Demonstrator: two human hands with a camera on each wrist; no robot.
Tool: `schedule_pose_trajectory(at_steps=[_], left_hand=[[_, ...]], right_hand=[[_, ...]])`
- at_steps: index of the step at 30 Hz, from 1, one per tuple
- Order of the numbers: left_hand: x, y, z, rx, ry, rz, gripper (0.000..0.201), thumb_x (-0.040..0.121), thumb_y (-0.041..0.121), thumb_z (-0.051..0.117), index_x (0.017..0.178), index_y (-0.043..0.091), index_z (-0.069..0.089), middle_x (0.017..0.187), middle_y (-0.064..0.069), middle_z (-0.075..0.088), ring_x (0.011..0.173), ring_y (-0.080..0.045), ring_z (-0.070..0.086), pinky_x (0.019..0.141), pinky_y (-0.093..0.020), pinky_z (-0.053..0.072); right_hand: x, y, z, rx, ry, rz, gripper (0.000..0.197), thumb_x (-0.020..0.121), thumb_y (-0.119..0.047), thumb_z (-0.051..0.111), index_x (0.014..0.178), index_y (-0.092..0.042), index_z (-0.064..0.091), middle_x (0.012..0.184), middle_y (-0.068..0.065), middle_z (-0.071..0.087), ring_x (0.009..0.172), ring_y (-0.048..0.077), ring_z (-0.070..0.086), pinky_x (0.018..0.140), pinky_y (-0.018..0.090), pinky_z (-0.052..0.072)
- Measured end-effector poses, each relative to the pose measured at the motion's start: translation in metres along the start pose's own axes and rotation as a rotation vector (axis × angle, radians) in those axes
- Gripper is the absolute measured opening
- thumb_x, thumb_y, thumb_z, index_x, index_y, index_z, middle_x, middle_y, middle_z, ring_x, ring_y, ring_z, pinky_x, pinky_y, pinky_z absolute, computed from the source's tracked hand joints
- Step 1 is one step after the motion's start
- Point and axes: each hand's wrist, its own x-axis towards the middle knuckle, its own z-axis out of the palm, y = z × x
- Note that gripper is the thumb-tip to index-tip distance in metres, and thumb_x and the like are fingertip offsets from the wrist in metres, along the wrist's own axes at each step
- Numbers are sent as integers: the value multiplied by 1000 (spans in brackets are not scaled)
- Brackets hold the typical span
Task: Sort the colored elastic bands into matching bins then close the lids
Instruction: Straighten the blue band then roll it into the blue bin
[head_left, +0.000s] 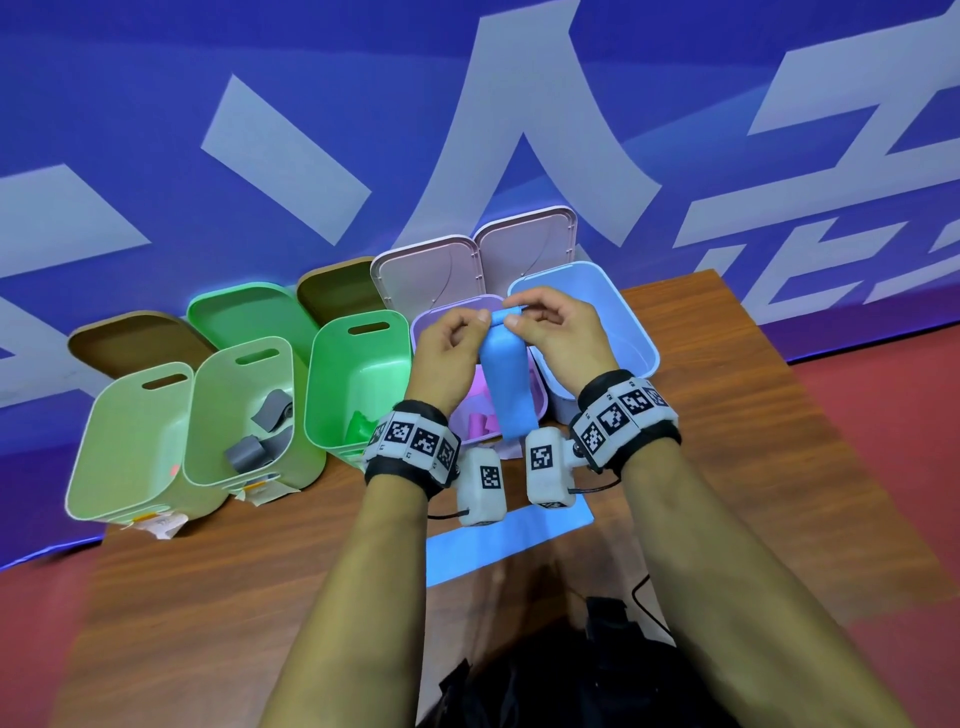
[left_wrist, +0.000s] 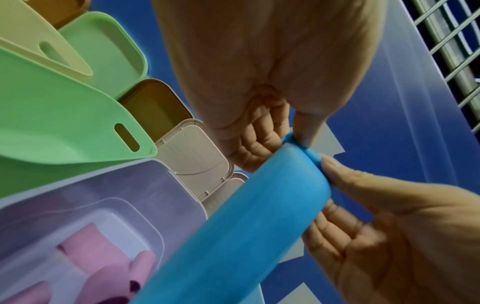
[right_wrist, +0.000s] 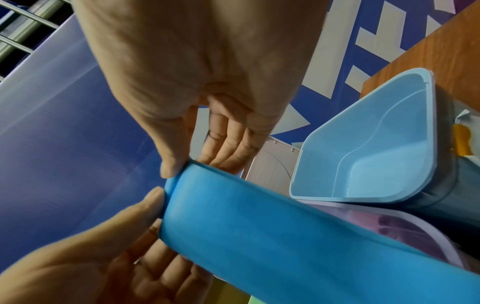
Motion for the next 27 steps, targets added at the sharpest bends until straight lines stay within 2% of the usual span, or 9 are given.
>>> schedule_pose_trajectory(at_steps=[2,5,7,12,14,18,23,25,27], left_hand=[[1,0,0,1,9,-2,14,98,13,58,86,15,65,78,-2,67,79,-21,59,88,-53,52],[1,1,-1,0,-3,0,6,94,13,60,90,13,65,83,-6,68,83,-22,61,91,-53,51],[1,2,-1,-6,-8,-3,6,91,18,61,91,14,65,85,-6,68,84,-21,62,90,-50,52],[-5,0,4,-4,-40,-21,16,101,22,54,92,17,67,82,2,68,79,-17,62,85,-47,54],[-6,-2,4,-7,-37,-14,15,100,20,55,90,18,65,80,4,69,78,-16,62,85,-44,52],[-7,0,8,-11,-49,-7,11,98,12,56,89,15,62,83,-2,66,81,-18,59,84,-41,50],[-8,-1,11,-15,-17,-25,13,100,18,55,94,12,65,79,3,66,77,-12,61,77,-33,54],[-8,-5,10,-4,-1,-26,11,99,13,56,93,12,65,76,6,67,73,-7,61,76,-31,54],[-8,-6,9,-9,-2,-23,8,97,8,59,92,11,64,79,3,68,77,-10,62,80,-34,54]], right_hand=[[-1,1,0,3,-5,2,15,89,-8,69,101,-16,73,76,0,64,74,10,62,80,31,56],[-2,4,1,5,8,11,10,92,-16,68,96,-23,73,82,8,71,78,18,66,84,46,57],[-2,5,2,-11,23,14,10,92,-14,67,92,-22,72,87,14,71,79,20,66,86,50,56],[-2,1,-1,-4,19,5,13,91,-8,65,98,-17,71,82,6,65,81,17,64,90,44,54],[-3,1,0,-4,14,6,13,91,-11,66,98,-21,72,84,11,67,83,18,65,91,44,54],[-5,5,-2,-32,34,-1,10,91,-18,67,94,-26,72,87,13,70,82,18,64,88,47,54],[-7,4,-7,-52,14,11,14,90,-10,66,94,-22,71,78,-1,63,78,12,60,84,32,51],[-8,4,-8,-47,1,6,17,89,-6,66,94,-21,71,78,-1,63,78,12,59,84,30,50],[-8,6,-8,-37,2,5,19,89,-9,66,95,-25,72,82,6,67,82,17,62,88,35,52]])
